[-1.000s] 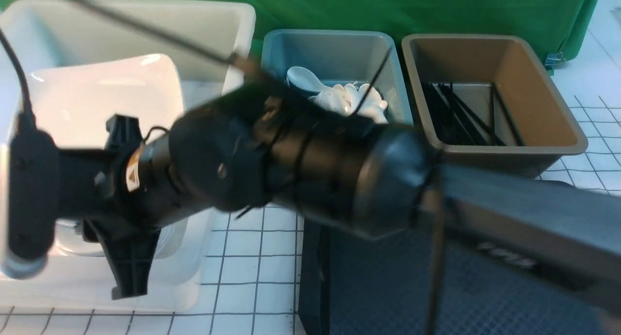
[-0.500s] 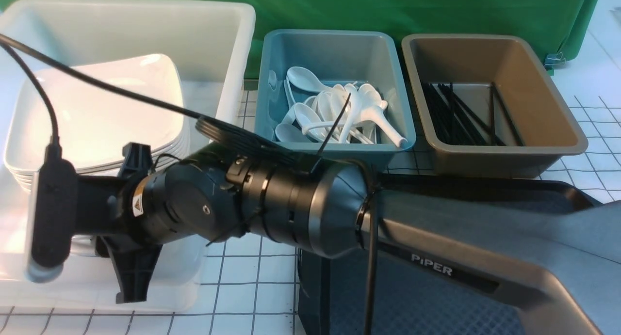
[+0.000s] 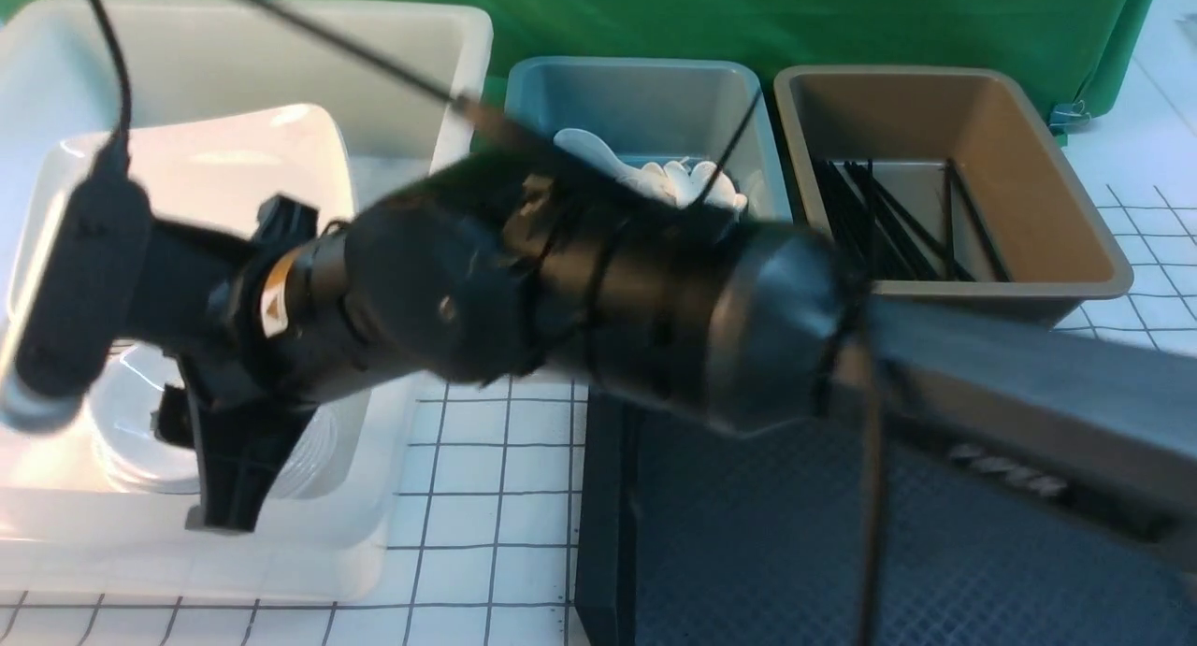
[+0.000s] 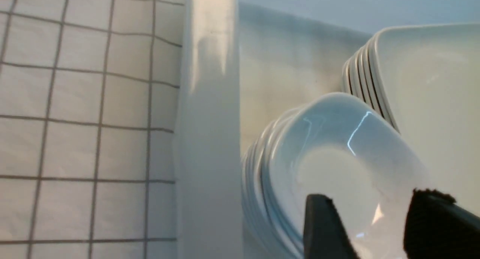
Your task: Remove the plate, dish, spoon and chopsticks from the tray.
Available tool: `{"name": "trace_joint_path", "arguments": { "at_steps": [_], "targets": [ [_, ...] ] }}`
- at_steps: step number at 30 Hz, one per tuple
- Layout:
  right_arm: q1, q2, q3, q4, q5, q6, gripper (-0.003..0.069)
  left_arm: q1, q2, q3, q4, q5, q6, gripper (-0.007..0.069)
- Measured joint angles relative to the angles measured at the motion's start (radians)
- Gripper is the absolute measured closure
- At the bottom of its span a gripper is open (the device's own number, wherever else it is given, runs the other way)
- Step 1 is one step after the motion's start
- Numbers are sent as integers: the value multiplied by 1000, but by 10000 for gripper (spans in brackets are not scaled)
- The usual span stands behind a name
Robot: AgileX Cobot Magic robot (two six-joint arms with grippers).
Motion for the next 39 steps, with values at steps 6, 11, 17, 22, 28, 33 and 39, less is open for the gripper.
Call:
{"name": "trace_joint_path", "arguments": {
  "at_steps": [6,11,17,22,28,33,39],
  "targets": [
    [0,-135,0,-15,235,92,349,0,0,0,-5,0,1,624],
    [0,-324,0,-90,523,178,575,-58,0,0,-50,-2,2,624],
    [0,-545,5,-242,675,390,629,-285,0,0,-41,-4,27,624],
    [0,-748,66,-293,675,539,629,-542,0,0,-4,3,46,623],
    [0,-1024,234,-295,676,639,629,-773,0,0,46,16,82,621],
    [0,-1249,420,-297,676,718,629,-864,0,0,52,-19,83,620],
    [0,-1543,751,-298,576,782,627,-886,0,0,45,-101,74,620]
  ]
}}
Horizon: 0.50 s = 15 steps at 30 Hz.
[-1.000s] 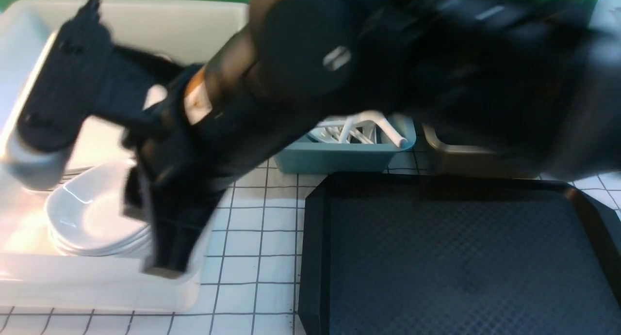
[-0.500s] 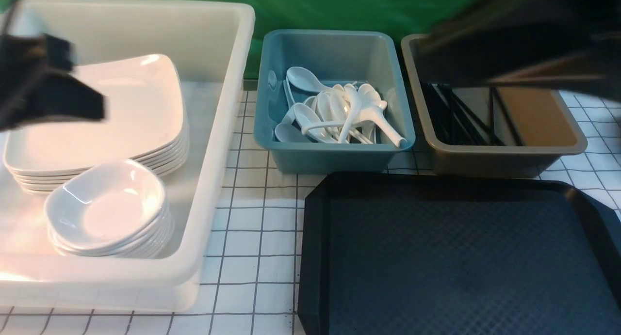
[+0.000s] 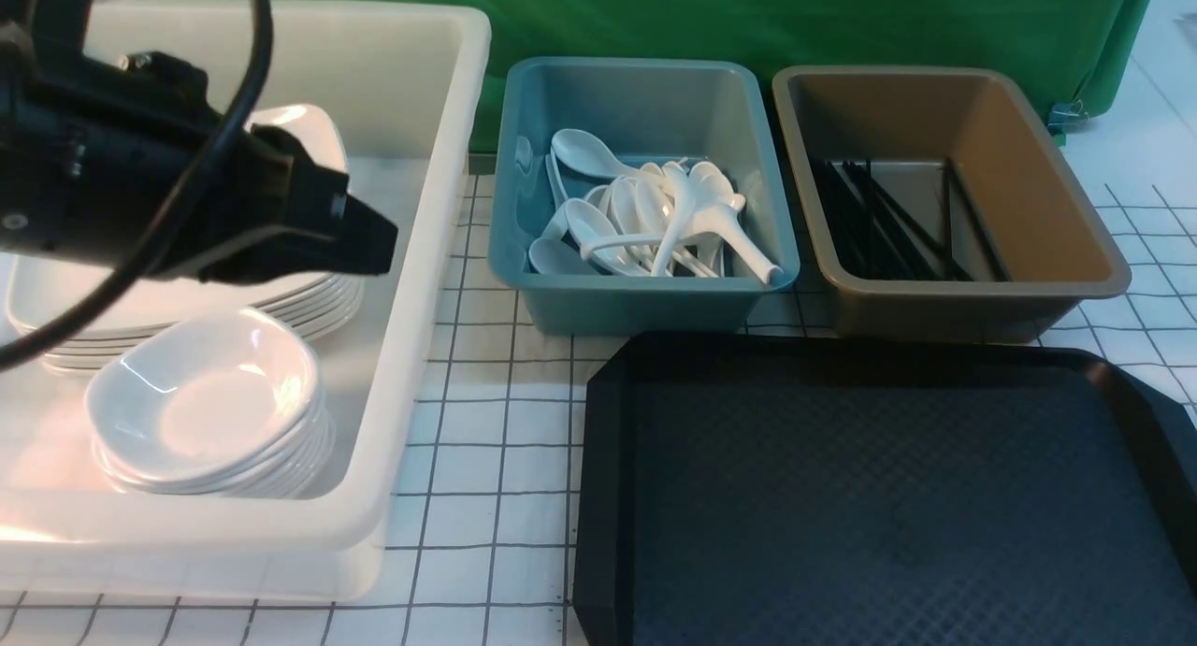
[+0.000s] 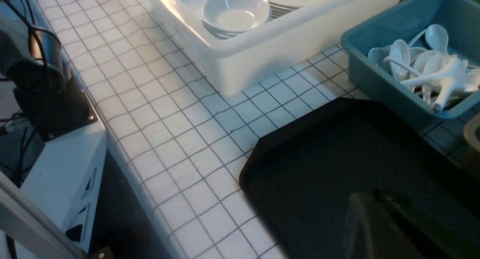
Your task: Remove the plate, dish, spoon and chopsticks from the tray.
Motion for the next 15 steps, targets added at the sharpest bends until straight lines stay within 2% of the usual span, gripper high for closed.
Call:
{"name": "trace_joint_path", "arguments": {
  "at_steps": [2,5,11,15],
  "targets": [
    [0,-58,98,0,-73,6,627,0,0,0,0,-1,-1,620],
    [0,-172,303,0,-302,19,627,0,0,0,0,-3,-3,620],
    [0,-213,553,0,-664,20,626,0,0,0,-6,-19,-11,620],
    [0,-213,616,0,-767,21,626,0,0,0,-13,-26,-18,620]
  ]
}}
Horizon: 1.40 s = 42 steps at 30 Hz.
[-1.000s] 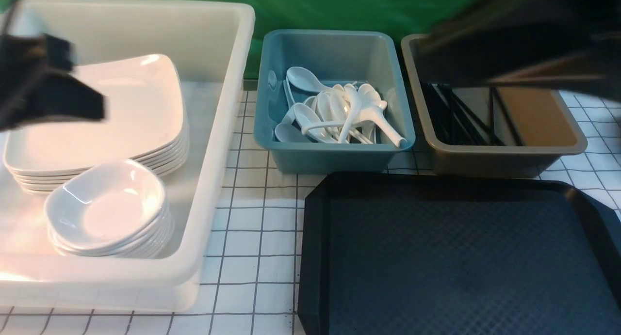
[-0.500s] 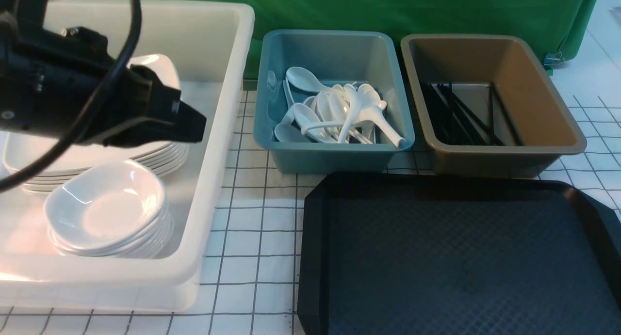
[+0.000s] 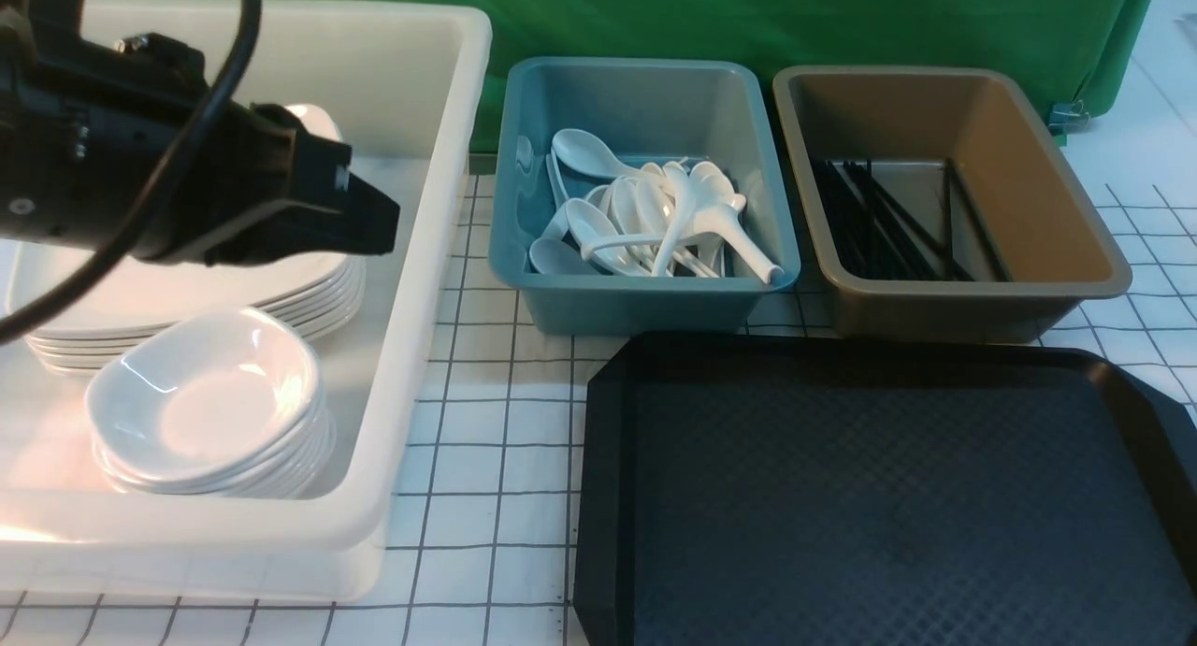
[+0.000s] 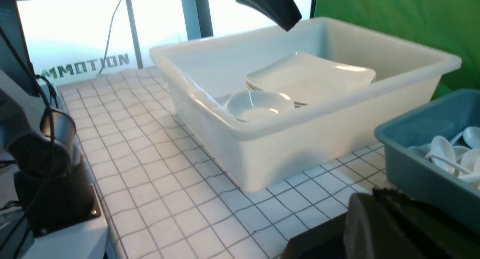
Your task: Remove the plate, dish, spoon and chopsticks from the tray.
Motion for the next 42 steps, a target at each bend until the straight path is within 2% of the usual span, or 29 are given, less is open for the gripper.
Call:
{"name": "trace_joint_path", "arguments": {
  "at_steps": [33,35,39,40,42],
  "targets": [
    [-6,-20,12,1,-12,1,580,0,0,0,7,-30,-8,620],
    [-25,-27,12,4,-12,1,575,0,0,0,14,-30,-8,620],
    [-189,-50,71,27,-40,1,554,0,0,0,31,-30,-8,620],
    [-198,-53,76,27,-43,1,553,0,0,0,31,-30,-8,620],
    [-334,-86,159,33,-64,1,547,0,0,0,40,-30,-8,620]
  ]
}}
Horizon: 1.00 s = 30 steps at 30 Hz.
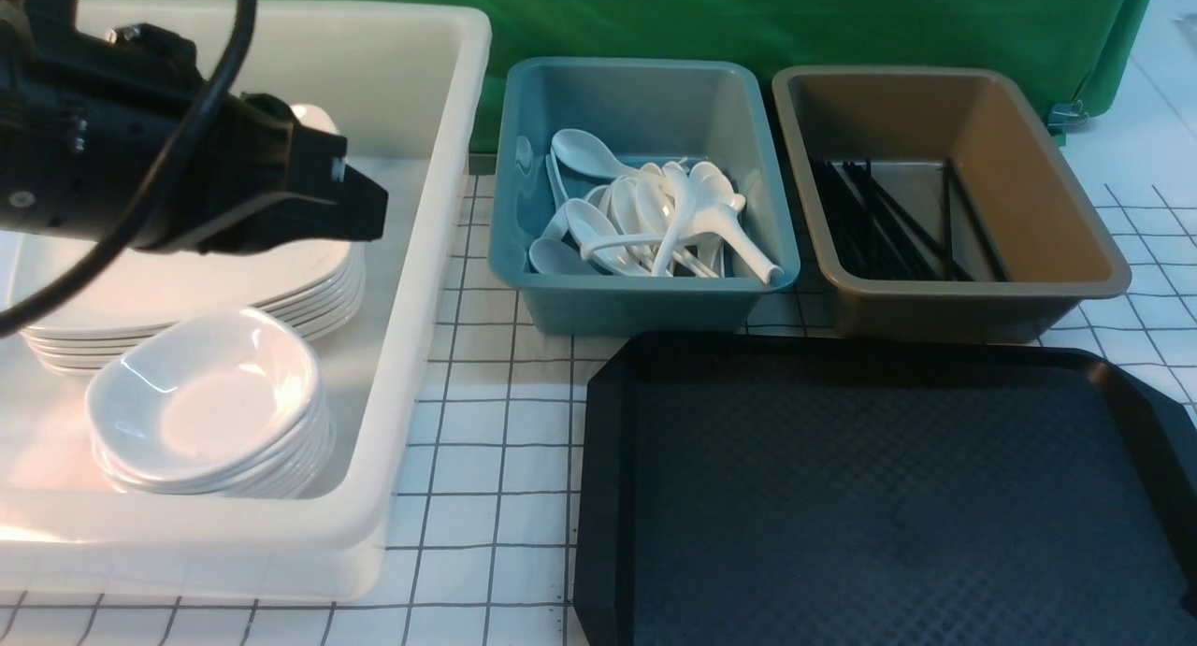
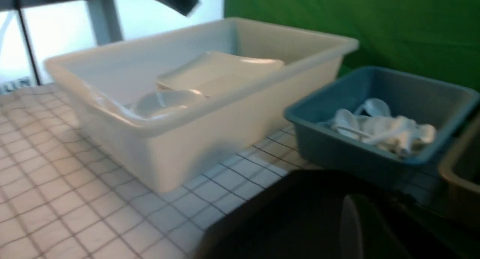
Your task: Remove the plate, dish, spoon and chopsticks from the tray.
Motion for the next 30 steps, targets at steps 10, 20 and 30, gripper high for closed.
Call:
{"name": "trace_joint_path", "arguments": {
  "at_steps": [10,20,30],
  "targets": [
    [-455,-111,340,8,-3,0,528,0,0,0,13,0,0,620],
    [-678,-172,372,19,-39,0,499,0,0,0,31,1,0,620],
    [-687,-180,372,19,-40,0,475,0,0,0,56,75,11,620]
  ]
}}
